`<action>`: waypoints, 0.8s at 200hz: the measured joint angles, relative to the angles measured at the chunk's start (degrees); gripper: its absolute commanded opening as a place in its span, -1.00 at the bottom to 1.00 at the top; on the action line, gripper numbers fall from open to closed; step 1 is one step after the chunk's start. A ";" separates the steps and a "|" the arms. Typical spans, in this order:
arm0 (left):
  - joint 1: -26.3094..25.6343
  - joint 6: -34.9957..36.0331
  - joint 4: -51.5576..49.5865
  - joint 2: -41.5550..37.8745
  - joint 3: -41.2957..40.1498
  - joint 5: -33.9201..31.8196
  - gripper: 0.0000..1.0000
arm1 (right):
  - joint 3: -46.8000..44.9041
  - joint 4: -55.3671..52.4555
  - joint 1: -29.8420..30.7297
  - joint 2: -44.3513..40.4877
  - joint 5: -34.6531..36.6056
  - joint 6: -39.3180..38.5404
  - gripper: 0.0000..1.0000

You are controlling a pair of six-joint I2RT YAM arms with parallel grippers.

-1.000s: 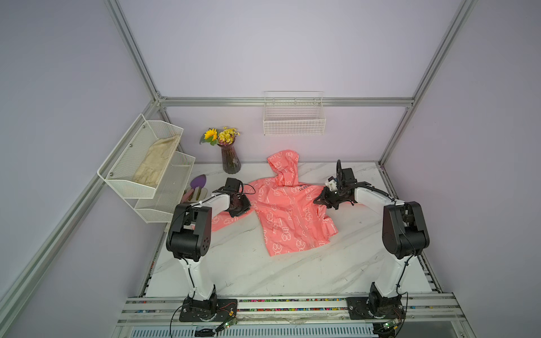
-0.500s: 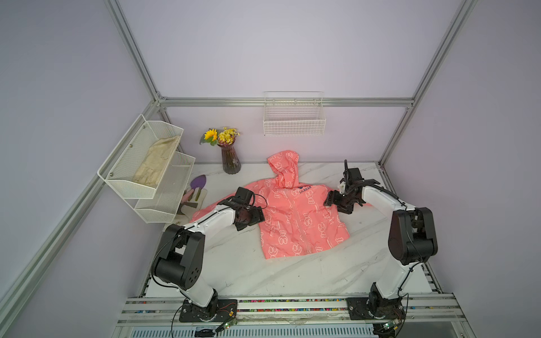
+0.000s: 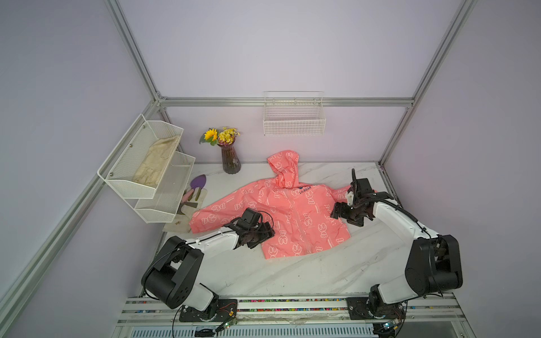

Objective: Unzip the jacket
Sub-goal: Flatten out the jacket at the center of the board.

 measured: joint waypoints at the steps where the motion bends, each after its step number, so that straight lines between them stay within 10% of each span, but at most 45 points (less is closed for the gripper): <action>1: -0.04 -0.04 0.11 0.00 -0.07 0.02 0.42 | -0.11 0.09 0.00 0.13 0.02 0.02 0.71; 39: -0.48 -3.23 5.33 -0.20 -3.08 0.09 -0.20 | -2.23 4.00 -0.61 6.23 0.15 0.57 0.34; 77: -0.94 -3.32 4.70 -0.20 -3.69 -0.04 -0.70 | -3.23 5.79 -0.66 8.04 -0.94 0.59 -1.00; 152: -1.18 3.56 -17.94 -9.66 -1.31 -4.70 -0.81 | -15.85 1.49 1.22 -15.74 -7.89 10.34 -1.00; 160: -1.18 3.82 -19.74 -10.27 -1.42 -4.72 -0.81 | -16.65 0.46 1.73 -18.75 -8.41 11.76 -0.65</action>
